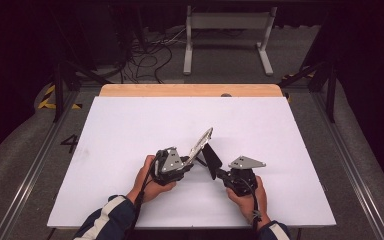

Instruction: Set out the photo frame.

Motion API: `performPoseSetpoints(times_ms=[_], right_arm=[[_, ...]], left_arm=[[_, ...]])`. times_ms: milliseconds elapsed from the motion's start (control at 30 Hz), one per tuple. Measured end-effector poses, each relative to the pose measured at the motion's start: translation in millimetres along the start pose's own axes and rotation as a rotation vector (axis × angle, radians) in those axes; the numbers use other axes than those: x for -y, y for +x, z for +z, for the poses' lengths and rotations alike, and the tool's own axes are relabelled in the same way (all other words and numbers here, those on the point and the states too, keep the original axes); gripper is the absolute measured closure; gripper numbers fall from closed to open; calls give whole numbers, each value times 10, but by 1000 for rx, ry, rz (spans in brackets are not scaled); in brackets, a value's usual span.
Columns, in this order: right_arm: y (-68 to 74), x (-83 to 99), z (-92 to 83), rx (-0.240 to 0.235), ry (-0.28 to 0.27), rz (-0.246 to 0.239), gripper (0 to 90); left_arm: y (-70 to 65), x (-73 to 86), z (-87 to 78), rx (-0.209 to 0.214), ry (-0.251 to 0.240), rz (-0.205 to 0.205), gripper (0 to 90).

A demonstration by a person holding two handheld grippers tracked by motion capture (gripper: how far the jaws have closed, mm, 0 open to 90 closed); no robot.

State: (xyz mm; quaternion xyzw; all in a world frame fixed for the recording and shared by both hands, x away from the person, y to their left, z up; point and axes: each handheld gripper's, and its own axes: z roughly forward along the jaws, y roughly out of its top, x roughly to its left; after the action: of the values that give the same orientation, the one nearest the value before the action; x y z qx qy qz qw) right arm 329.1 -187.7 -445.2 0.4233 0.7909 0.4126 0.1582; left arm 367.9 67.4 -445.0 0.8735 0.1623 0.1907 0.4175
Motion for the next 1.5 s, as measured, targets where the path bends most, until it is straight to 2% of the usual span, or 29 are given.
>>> performPoseSetpoints(times_ms=[133,267,467,533,633,700,800,833,867,1067,1233,1500], right_arm=[[96,-35,-85,-24,-12,-39,900],[219,-48,-112,-50,-9,-89,900],[317,-46,-62,-98,11,-129,900],[335,-34,-15,-100,19,-138,900],[319,-6,85,-76,37,-142,900],[286,10,124,-59,43,-134,900],[212,22,146,-10,62,-112,900],[184,21,142,-26,60,-95,900],[177,20,138,-22,63,-88,900],[163,15,145,-1,68,-110,900],[41,26,127,25,66,-81,900],[-28,32,131,56,50,-83,900]], left_arm=[[-52,-16,-12,-6,9,30,689],[-61,-21,-32,-1,10,30,695],[-89,-32,-64,-5,25,46,702],[-92,-31,-80,1,28,46,706],[-80,-26,-87,8,25,51,707],[-73,-14,-79,19,12,36,703],[-50,4,-75,36,-2,28,697],[-42,8,-70,46,-9,24,693],[-37,12,-67,54,-15,20,689],[-46,0,-51,64,-21,19,681],[-77,-22,-19,84,-26,4,659],[-82,-32,20,93,-43,-2,660]])
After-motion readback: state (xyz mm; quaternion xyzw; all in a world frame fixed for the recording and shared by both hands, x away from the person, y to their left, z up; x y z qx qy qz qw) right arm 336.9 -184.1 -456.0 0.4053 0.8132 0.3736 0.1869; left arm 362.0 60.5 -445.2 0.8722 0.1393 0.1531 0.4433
